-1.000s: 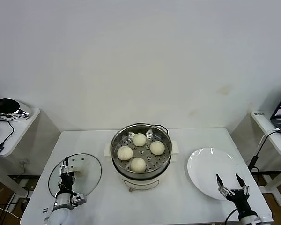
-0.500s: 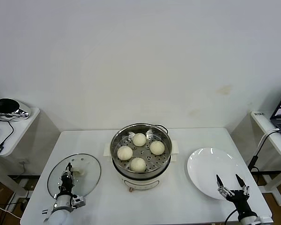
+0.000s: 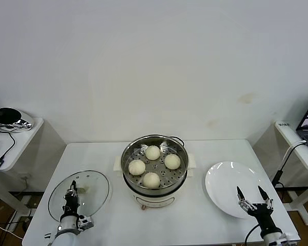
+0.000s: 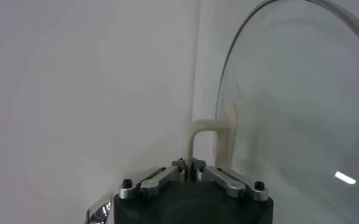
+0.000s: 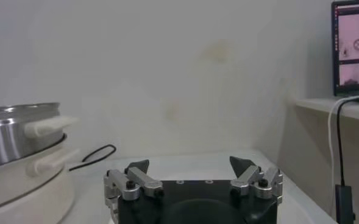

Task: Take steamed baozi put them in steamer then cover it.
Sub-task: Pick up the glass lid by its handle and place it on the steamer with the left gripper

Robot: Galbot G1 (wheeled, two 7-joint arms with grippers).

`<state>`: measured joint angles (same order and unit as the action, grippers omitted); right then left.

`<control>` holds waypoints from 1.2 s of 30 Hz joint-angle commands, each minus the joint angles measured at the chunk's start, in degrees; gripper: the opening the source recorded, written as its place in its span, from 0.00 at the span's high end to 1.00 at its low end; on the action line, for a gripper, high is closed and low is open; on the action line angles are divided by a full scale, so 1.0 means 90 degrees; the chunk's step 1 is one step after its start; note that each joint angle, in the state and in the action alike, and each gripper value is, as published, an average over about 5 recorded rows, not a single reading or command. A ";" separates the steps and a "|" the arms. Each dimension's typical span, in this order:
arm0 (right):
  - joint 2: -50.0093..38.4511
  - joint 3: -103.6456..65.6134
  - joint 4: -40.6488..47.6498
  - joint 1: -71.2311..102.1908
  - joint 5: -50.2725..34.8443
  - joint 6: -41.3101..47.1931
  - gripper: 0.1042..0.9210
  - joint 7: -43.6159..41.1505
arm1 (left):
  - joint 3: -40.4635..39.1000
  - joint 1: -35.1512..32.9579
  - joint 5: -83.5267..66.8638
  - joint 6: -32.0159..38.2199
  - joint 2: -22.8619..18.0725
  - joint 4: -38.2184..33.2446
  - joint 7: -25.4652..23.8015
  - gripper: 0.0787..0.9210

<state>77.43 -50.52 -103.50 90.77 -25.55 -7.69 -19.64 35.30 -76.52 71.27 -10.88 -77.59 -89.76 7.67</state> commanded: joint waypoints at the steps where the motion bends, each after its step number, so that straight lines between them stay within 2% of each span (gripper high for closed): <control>1: -0.0042 0.0039 -0.0030 -0.0093 -0.0130 0.0038 0.12 -0.0004 | -0.0315 -0.0736 -0.0647 -0.1749 0.0085 -0.2329 -0.0898 0.94; 6: -0.0074 0.0057 -0.0056 -0.0111 -0.0172 0.0042 0.12 -0.0001 | -0.0664 -0.0860 -0.0123 -0.2788 0.0316 -0.3019 -0.0974 0.94; 9: -0.0068 0.0050 -0.0083 -0.0104 -0.0168 0.0046 0.12 0.0004 | -0.0695 -0.0681 0.0256 -0.3247 0.0399 -0.3320 -0.1256 0.94; 14: -0.0044 0.0018 -0.0131 -0.0089 -0.0109 0.0064 0.12 0.0028 | -0.0645 -0.0287 0.0709 -0.3505 0.0361 -0.3734 -0.1867 0.94; 21: 0.0009 -0.0004 -0.0228 -0.0097 0.0036 0.0139 0.12 0.0067 | -0.1109 0.0089 0.1372 -0.3513 -0.0053 -0.4206 -0.2504 0.94; 30: 0.0184 -0.0073 -0.0279 -0.0048 0.0322 0.0151 0.12 0.0101 | -0.2009 0.0904 0.1961 -0.3550 -0.0499 -0.3680 -0.2953 0.94; 36: 0.0348 -0.0092 -0.0187 -0.0031 0.0458 0.0109 0.12 0.0109 | -0.2610 0.1444 0.2204 -0.3650 -0.0803 -0.2917 -0.3088 0.94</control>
<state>79.10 -51.21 -105.72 90.51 -23.17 -6.56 -18.77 21.07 -71.56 85.15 -41.39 -80.72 -121.62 -15.27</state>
